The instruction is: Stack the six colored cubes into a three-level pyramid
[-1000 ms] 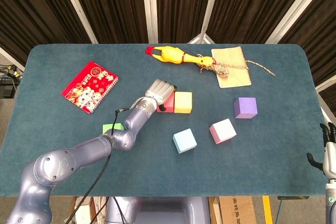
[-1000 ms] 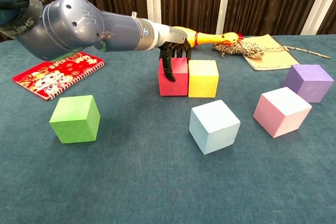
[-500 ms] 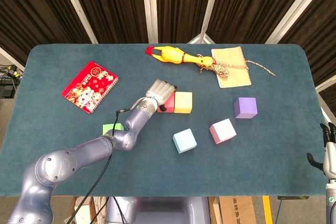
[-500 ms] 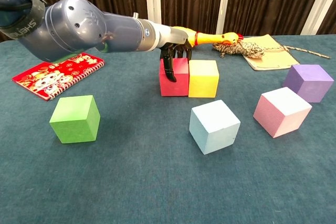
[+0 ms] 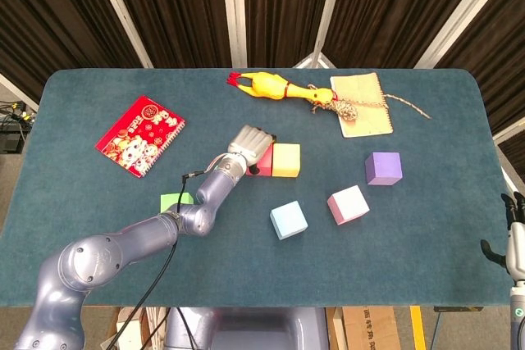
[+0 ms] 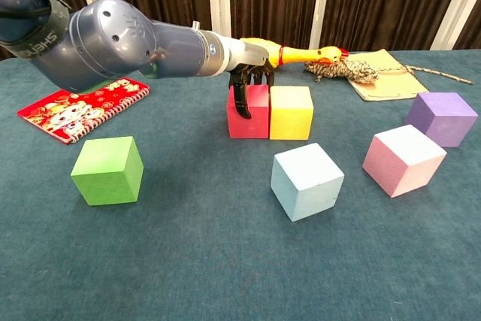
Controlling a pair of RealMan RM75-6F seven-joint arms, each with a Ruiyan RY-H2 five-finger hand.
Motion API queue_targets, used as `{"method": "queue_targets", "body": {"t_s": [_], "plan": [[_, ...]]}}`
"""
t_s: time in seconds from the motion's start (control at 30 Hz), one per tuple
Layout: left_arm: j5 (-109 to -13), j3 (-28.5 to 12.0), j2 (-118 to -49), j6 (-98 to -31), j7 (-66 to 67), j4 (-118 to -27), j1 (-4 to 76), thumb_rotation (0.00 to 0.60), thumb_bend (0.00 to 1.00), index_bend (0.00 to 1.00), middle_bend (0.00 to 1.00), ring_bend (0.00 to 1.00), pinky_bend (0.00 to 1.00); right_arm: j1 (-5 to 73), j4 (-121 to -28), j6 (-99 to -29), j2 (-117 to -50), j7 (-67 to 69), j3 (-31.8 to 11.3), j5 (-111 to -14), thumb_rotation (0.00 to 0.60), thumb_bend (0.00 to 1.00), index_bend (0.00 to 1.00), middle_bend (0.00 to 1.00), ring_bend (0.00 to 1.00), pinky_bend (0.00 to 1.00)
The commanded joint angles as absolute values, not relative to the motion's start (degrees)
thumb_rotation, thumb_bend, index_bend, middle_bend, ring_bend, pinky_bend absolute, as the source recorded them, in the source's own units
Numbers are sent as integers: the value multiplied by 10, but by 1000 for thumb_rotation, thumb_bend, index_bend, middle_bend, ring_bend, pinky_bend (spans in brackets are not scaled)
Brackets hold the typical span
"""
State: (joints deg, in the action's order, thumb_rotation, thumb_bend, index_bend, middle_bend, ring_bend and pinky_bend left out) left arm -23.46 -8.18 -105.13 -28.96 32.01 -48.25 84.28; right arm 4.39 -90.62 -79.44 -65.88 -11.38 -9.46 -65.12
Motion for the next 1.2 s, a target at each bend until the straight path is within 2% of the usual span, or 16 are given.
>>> {"method": "queue_targets", "body": {"t_s": [0.03,0.47,0.63,0.8,0.9,1.03,1.2], "plan": [[-226,-80,-1050,-288,324,-484,844,600,280,264,290,242,331,44,-905,-794,-659,-114,-95,-650,600,281,112,73,82,0],[-179,-69,-1040,-297,352,-503,856,600,241,218,209,194,291,45,-904,-793,-660,-115,-95,-649,600,280,112,73,83,0],[-157,-66,-1035,-311,365,-510,860,600,237,178,82,90,217,45,-903,-794,-661,-115,-95,-650,600,281,112,73,83,0],[-133,-63,-1016,-315,380,-533,863,600,236,143,4,3,157,45,-905,-795,-660,-117,-95,-650,600,281,112,73,83,0],[-106,-65,-978,-307,384,-581,868,600,236,132,0,1,155,46,-906,-792,-661,-120,-95,-649,600,281,112,73,83,0],[-69,-45,-925,-308,401,-646,883,600,235,110,0,0,128,48,-905,-789,-663,-124,-93,-648,600,281,112,73,83,0],[-36,-26,-850,-349,414,-732,901,600,195,99,0,0,101,48,-909,-792,-664,-130,-91,-652,600,280,112,72,83,0]]}}
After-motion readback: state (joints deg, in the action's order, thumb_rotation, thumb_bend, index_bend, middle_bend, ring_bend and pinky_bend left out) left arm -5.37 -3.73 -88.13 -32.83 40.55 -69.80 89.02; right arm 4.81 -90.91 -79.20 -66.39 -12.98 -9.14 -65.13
